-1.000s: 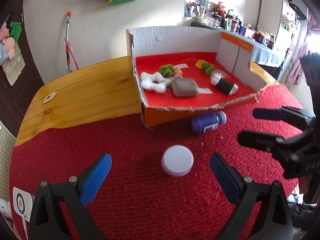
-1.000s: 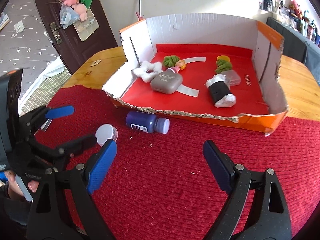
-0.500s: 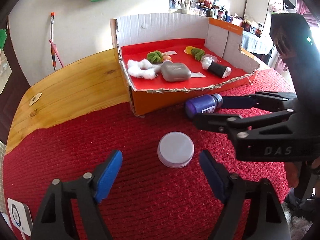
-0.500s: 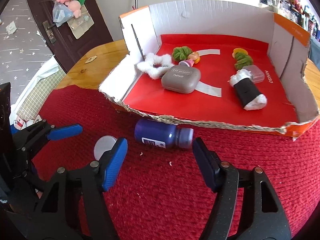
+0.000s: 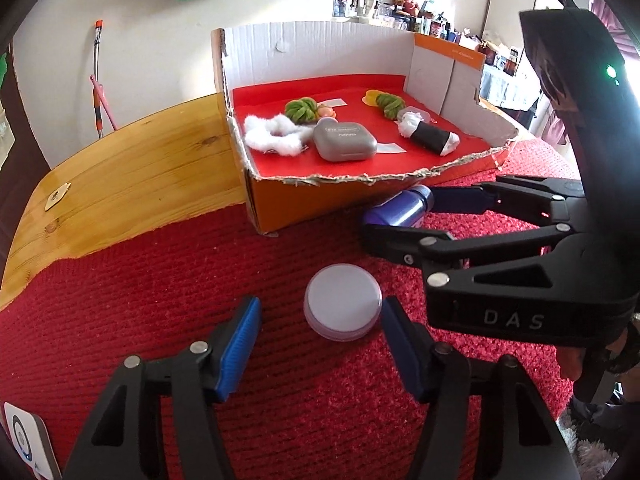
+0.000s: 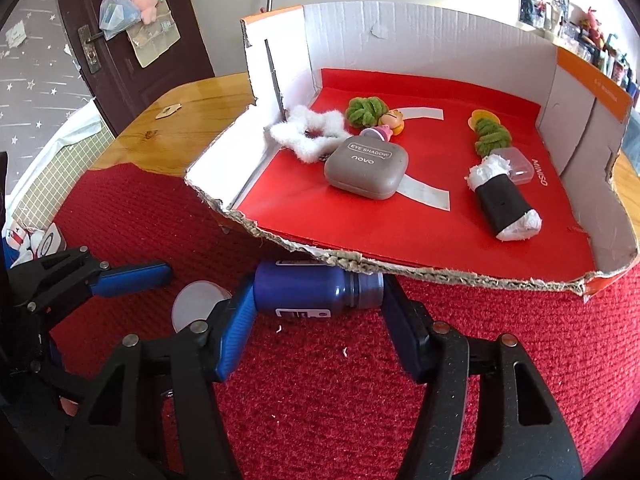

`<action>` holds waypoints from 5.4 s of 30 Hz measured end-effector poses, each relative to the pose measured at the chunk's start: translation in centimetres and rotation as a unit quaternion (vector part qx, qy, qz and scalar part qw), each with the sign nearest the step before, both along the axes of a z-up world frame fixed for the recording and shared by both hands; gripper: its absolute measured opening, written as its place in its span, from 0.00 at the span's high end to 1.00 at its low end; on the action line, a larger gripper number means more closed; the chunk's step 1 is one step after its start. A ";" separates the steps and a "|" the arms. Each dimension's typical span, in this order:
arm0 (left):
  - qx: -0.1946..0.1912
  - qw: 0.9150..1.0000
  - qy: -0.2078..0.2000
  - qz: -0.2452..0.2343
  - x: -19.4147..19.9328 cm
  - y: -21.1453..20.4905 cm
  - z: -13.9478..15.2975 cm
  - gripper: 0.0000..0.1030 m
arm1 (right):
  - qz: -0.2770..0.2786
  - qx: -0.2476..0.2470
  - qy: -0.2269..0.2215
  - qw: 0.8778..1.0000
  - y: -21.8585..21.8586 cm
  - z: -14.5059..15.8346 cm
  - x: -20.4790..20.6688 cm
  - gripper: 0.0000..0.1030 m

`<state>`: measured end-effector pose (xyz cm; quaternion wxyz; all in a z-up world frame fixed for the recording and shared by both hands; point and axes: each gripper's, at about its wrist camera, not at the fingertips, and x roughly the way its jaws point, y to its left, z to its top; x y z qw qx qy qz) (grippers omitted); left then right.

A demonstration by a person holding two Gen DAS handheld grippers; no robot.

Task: Organize objects
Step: 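Grasp the blue bottle with the right gripper while the left grasps the white lid, then carry the blue bottle and white lid with both grippers into the box, then lower both grippers onto the box floor and open them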

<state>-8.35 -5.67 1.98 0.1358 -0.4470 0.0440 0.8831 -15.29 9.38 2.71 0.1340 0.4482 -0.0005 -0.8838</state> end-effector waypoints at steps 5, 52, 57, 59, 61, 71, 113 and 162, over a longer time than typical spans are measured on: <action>-0.001 1.000 0.001 0.003 -0.2 0.2 0.0 0.46 | 0.006 0.003 0.003 1.000 0.0 0.0 0.0 0.43; 0.016 1.000 0.000 0.012 0.1 5.9 2.7 0.59 | 0.021 -0.045 0.003 0.999 8.1 1.5 5.1 0.44; 0.012 1.000 0.014 -0.004 0.3 6.6 4.1 0.59 | 0.035 -0.062 0.004 0.997 8.4 2.5 5.5 0.43; 0.014 1.000 0.022 -0.009 0.3 6.6 4.8 0.59 | 0.043 -0.077 0.002 0.996 8.6 3.0 5.6 0.43; 0.016 0.999 0.029 -0.012 0.1 6.4 5.6 0.59 | 0.050 -0.094 0.000 0.994 8.9 3.7 5.6 0.43; 0.046 0.998 0.022 -0.027 -2.7 5.5 7.7 0.59 | 0.072 -0.143 0.007 0.987 9.4 6.6 4.5 0.43; 0.020 0.993 -0.104 -0.045 -12.0 5.9 2.4 0.59 | 0.050 -0.130 -0.106 0.985 11.0 2.2 -7.0 0.43; -0.061 0.997 -0.042 -0.004 -13.0 7.6 1.9 0.59 | 0.010 0.021 -0.044 0.999 10.6 1.0 -8.3 0.43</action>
